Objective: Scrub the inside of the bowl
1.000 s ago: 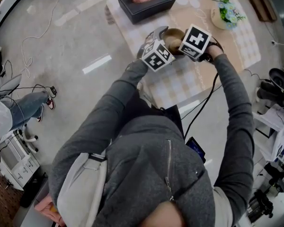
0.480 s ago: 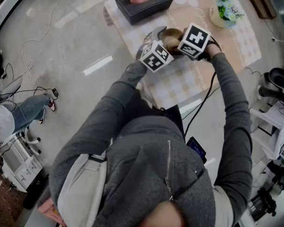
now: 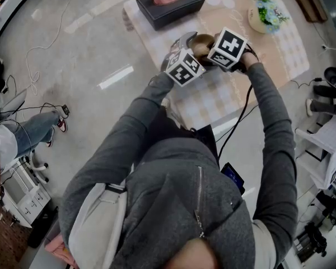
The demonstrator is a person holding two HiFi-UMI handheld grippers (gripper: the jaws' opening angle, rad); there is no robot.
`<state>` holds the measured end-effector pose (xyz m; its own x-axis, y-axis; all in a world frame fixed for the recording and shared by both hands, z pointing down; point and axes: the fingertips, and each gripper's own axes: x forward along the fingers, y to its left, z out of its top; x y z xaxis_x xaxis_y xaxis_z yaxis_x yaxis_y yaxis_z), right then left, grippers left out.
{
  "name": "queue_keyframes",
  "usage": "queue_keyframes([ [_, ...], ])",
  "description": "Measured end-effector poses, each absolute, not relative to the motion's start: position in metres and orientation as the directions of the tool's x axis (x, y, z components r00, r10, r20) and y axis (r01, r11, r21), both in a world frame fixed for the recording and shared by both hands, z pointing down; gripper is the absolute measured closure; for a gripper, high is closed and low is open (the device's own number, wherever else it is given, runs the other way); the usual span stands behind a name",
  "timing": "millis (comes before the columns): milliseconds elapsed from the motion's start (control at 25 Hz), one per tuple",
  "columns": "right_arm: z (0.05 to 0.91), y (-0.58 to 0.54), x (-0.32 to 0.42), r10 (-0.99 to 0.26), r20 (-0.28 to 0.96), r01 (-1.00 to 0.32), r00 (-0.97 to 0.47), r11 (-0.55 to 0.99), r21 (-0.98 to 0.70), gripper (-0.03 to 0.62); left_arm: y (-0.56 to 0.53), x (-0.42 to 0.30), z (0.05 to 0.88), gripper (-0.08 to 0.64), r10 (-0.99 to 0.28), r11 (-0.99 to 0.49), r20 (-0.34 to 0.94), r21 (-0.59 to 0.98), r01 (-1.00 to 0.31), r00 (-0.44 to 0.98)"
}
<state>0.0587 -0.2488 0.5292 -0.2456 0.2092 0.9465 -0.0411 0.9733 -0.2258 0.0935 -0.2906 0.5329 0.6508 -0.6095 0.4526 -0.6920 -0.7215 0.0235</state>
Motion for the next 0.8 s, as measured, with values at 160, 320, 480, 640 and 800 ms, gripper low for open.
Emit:
queue_keyframes([
  [160, 0.530, -0.250, 0.055, 0.205, 0.942, -0.060, -0.265, 0.972, -0.228, 0.506, -0.291, 0.094, 0.533, -0.034, -0.609, -0.722, 0.452, 0.024, -0.691, 0.652],
  [320, 0.531, -0.253, 0.051, 0.186, 0.938, -0.089, -0.293, 0.971, -0.221, 0.506, -0.290, 0.094, 0.534, -0.034, -0.609, -0.722, 0.453, 0.023, -0.691, 0.652],
  [480, 0.530, -0.257, 0.046, 0.159, 0.933, -0.124, -0.321, 0.970, -0.208, 0.506, -0.290, 0.093, 0.532, -0.034, -0.609, -0.722, 0.452, 0.023, -0.692, 0.651],
  [640, 0.530, -0.262, 0.041, 0.121, 0.928, -0.179, -0.352, 0.965, -0.193, 0.506, -0.291, 0.093, 0.532, -0.034, -0.609, -0.722, 0.454, 0.024, -0.692, 0.651],
  [800, 0.530, -0.266, 0.039, 0.082, 0.920, -0.233, -0.383, 0.955, -0.182, 0.506, -0.291, 0.093, 0.532, -0.034, -0.610, -0.722, 0.453, 0.022, -0.692, 0.651],
])
